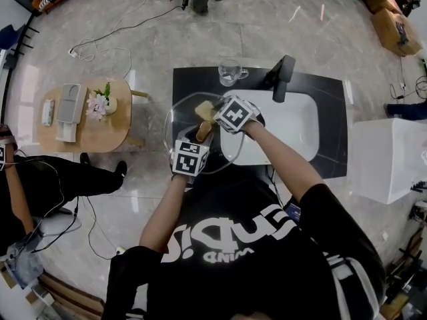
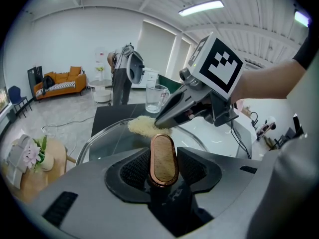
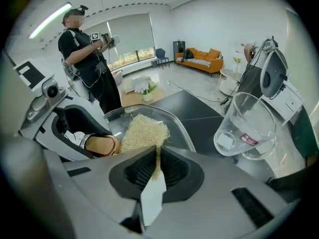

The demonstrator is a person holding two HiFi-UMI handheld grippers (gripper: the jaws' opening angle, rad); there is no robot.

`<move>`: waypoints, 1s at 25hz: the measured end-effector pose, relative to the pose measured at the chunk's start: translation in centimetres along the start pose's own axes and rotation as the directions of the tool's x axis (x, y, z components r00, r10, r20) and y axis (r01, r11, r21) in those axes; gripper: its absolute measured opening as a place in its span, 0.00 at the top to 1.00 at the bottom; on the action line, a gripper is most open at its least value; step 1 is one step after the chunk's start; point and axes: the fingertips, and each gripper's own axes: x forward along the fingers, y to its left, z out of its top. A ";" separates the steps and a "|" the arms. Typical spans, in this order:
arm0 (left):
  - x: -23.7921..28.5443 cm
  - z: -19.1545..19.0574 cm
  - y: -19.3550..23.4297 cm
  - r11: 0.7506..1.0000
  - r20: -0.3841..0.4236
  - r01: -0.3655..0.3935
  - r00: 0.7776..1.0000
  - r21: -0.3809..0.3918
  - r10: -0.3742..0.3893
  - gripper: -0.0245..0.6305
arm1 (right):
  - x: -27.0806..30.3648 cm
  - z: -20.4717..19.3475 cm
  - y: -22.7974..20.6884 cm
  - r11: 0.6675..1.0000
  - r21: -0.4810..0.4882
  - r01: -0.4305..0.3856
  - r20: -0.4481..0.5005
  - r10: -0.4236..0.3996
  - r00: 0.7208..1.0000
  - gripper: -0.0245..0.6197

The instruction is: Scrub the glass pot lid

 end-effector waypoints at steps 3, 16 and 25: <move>0.1 0.0 0.0 1.000 0.002 -0.001 1.000 0.000 0.001 0.68 | 0.5 0.9 0.2 0.999 -0.044 -0.013 -0.010 0.012 1.000 0.92; 0.4 -0.2 0.2 1.000 0.001 -0.005 1.000 0.006 0.005 0.68 | 2.4 3.7 3.3 0.969 -0.193 -0.156 -0.079 0.143 0.987 0.92; 0.2 0.0 0.1 1.000 -0.003 0.002 1.000 -0.009 -0.002 0.68 | 3.7 5.2 5.2 0.930 -0.265 -0.253 -0.138 0.223 0.965 0.92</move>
